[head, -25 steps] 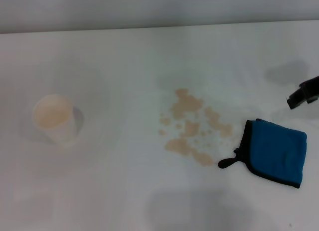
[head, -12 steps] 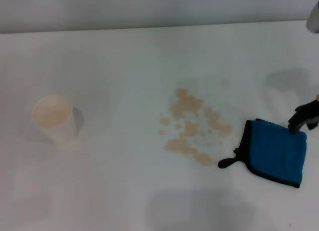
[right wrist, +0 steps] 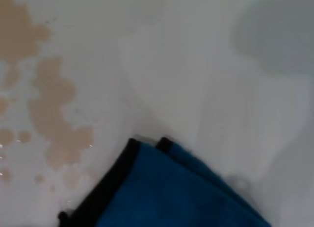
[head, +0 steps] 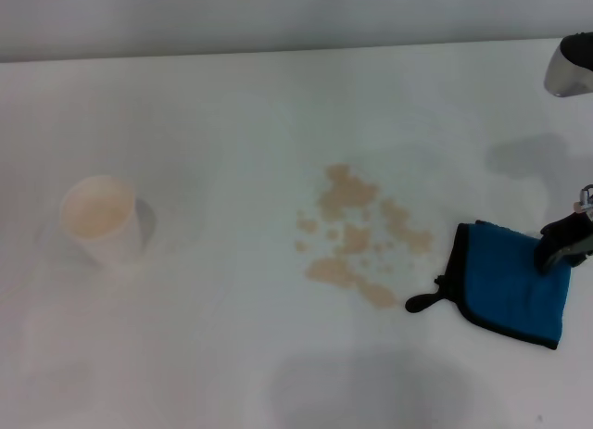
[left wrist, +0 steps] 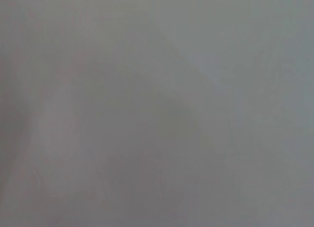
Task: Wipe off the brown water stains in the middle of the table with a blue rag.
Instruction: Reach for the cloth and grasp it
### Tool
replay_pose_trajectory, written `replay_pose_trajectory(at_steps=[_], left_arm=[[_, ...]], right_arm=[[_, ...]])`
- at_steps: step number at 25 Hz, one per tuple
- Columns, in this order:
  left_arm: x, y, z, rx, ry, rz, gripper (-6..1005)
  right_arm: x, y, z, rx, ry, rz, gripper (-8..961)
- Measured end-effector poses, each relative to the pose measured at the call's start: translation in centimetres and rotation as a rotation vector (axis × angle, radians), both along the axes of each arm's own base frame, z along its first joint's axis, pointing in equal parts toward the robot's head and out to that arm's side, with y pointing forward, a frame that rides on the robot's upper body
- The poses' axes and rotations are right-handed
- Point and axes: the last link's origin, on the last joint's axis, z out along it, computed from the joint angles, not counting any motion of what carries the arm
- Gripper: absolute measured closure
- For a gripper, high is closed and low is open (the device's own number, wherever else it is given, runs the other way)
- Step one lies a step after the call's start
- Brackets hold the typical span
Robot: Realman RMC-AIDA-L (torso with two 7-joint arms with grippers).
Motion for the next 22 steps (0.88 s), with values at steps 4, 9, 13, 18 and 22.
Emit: replay_pose_trajectory(at_steps=[4,9,13,18,22], left_arm=[[-0.1,0.0,-0.1,-0.005,-0.003,0.007,119],[0.0,0.2,-0.2,-0.009,-0.003,0.003,119],[0.0,0.2,-0.1,-0.010,-0.002,0.002,119],[0.0,0.1,-0.1,-0.006,0.000,-0.001,120],[0.0,0.0,-0.1,-0.006,0.000,0.001,119]], right_arm=[[0.2,0.0,0.2,-0.001,-0.022,-0.005,486],[0.4,0.1,0.5,0.000,-0.046,-0.007,486],[0.6,0.2,0.2,-0.007,-0.050,-0.008,487],[0.7,0.2,-0.3,-0.022,-0.042,-0.008,492],[0.5,0.4,-0.6,-0.027,-0.040,0.006,496]])
